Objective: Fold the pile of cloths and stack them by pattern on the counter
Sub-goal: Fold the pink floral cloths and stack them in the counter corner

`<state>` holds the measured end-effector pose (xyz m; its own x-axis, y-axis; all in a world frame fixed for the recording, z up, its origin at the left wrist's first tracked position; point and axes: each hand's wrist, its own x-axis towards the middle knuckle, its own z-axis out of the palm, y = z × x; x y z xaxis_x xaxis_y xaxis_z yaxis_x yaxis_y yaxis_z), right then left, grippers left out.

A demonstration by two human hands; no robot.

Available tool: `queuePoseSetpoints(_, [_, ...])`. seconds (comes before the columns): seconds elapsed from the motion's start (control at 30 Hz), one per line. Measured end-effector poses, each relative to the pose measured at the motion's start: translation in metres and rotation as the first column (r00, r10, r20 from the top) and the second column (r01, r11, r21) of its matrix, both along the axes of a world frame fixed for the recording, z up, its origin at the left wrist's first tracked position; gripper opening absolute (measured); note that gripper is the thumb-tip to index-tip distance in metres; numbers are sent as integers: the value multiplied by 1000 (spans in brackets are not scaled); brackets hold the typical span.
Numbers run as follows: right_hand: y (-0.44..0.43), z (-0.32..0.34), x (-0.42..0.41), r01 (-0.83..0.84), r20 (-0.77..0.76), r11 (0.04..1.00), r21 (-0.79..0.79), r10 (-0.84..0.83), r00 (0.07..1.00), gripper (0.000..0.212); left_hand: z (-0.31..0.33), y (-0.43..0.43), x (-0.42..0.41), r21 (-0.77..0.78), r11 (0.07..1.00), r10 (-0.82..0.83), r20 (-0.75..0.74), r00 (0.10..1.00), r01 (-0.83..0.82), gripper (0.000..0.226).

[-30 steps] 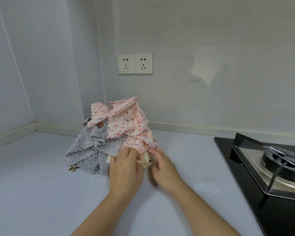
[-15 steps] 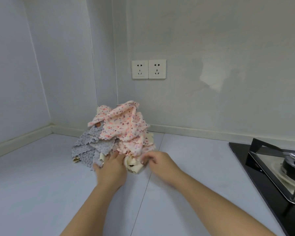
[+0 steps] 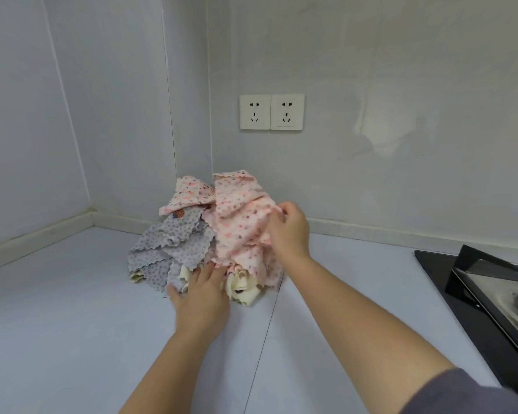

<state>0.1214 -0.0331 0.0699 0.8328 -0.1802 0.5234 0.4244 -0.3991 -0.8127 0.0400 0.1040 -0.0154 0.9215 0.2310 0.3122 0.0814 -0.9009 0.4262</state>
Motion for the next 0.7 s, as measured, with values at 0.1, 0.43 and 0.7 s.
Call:
queuePoseSetpoints(0.1, [-37,-8,-22,-21,-61,997,77,26,998,17,4,1,-3,39,998,38,20,999,-39,46])
queuePoseSetpoints(0.43, [-162,-54,-126,-38,-288,998,-47,23,957,13,17,-67,-24,196,981,-90,386,918,14,24])
queuePoseSetpoints(0.7, [-173,-66,-149,-116,-341,992,-58,89,936,17,9,-118,-52,-58,877,-476,24,879,477,62])
